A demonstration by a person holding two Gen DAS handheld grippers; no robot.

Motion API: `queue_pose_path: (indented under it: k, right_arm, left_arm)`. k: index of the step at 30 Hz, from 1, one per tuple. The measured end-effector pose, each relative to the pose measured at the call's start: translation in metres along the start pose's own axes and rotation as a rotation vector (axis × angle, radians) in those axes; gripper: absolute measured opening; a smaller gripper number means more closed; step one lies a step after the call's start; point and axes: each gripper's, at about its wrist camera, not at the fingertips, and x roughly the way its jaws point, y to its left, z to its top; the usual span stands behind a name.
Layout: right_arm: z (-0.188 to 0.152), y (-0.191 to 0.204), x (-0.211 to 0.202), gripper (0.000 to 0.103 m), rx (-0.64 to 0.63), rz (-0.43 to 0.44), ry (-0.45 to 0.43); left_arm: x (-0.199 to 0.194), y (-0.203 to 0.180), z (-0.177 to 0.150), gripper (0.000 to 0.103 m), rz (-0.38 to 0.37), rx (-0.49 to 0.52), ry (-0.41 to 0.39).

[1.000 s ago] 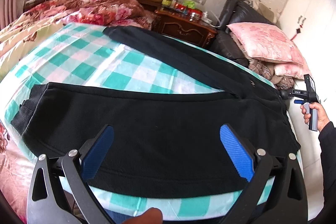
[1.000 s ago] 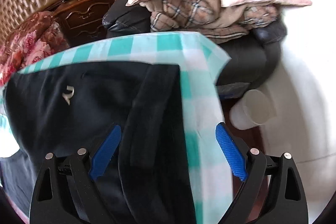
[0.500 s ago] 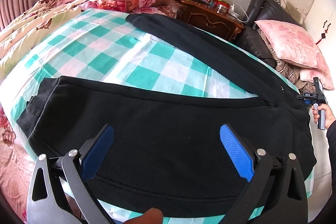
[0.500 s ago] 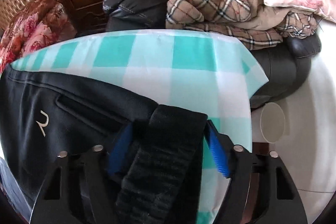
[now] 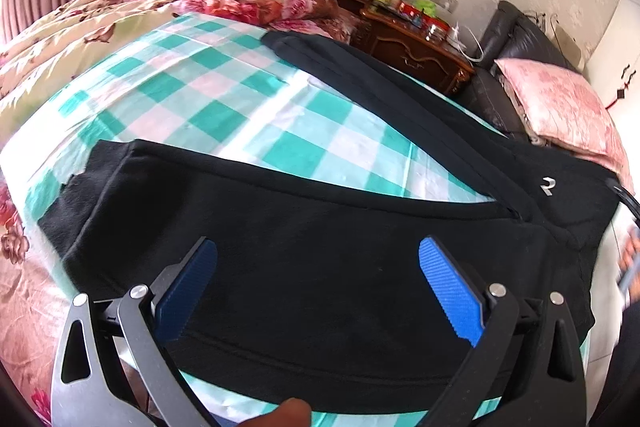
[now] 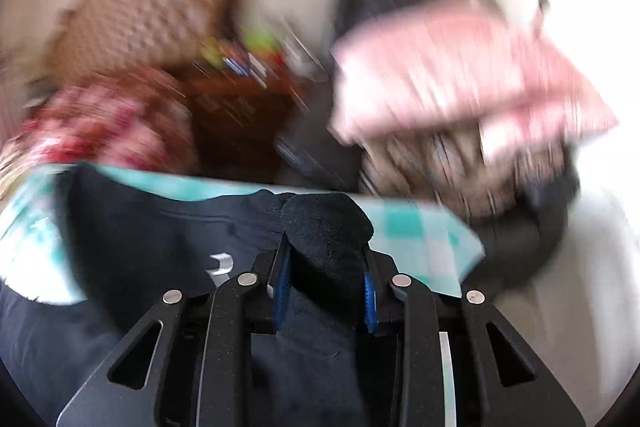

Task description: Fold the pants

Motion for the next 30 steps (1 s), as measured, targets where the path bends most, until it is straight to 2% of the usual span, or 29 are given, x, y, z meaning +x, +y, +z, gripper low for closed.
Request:
queue_pose_path:
  k: [2, 4, 6, 9, 11, 12, 15, 17, 19, 23, 27, 30]
  right_arm:
    - [-0.02, 0.03, -0.056, 0.03, -0.059, 0.068, -0.071]
    - [-0.055, 0.05, -0.104, 0.03, -0.073, 0.164, -0.069]
    - [-0.099, 0.058, -0.13, 0.03, -0.036, 0.266, 0.01]
    - [-0.163, 0.055, -0.134, 0.03, 0.052, 0.325, 0.18]
    - [-0.188, 0.052, -0.13, 0.03, 0.088, 0.315, 0.248]
    - [-0.195, 0.05, -0.13, 0.03, 0.113, 0.319, 0.258]
    - [-0.193, 0.042, -0.128, 0.03, 0.192, 0.329, 0.228]
    - [-0.189, 0.039, -0.123, 0.03, 0.229, 0.335, 0.22]
    - [-0.19, 0.037, -0.12, 0.03, 0.241, 0.335, 0.22]
    - [-0.194, 0.029, -0.119, 0.03, 0.256, 0.336, 0.222]
    - [-0.196, 0.027, -0.119, 0.03, 0.268, 0.341, 0.234]
    - [-0.194, 0.026, -0.118, 0.03, 0.263, 0.347, 0.253]
  left_arm:
    - [-0.007, 0.007, -0.001, 0.101, 0.0, -0.007, -0.018]
    - [-0.012, 0.013, -0.002, 0.101, -0.006, -0.012, -0.031]
    - [-0.017, 0.017, -0.002, 0.101, -0.016, -0.013, -0.047]
    - [-0.016, 0.021, 0.003, 0.1, -0.068, -0.023, -0.05]
    - [-0.005, 0.019, 0.018, 0.09, -0.12, -0.023, -0.042]
    - [0.002, 0.017, 0.028, 0.081, -0.143, -0.017, -0.037]
    - [0.035, 0.006, 0.072, 0.065, -0.24, -0.027, -0.008]
    - [0.065, -0.005, 0.108, 0.062, -0.325, -0.05, 0.023]
    - [0.096, -0.018, 0.139, 0.058, -0.366, -0.065, 0.051]
    - [0.181, -0.04, 0.199, 0.052, -0.35, -0.106, 0.147]
    - [0.252, -0.049, 0.238, 0.05, -0.284, -0.177, 0.221]
    - [0.298, -0.054, 0.254, 0.05, -0.243, -0.226, 0.285]
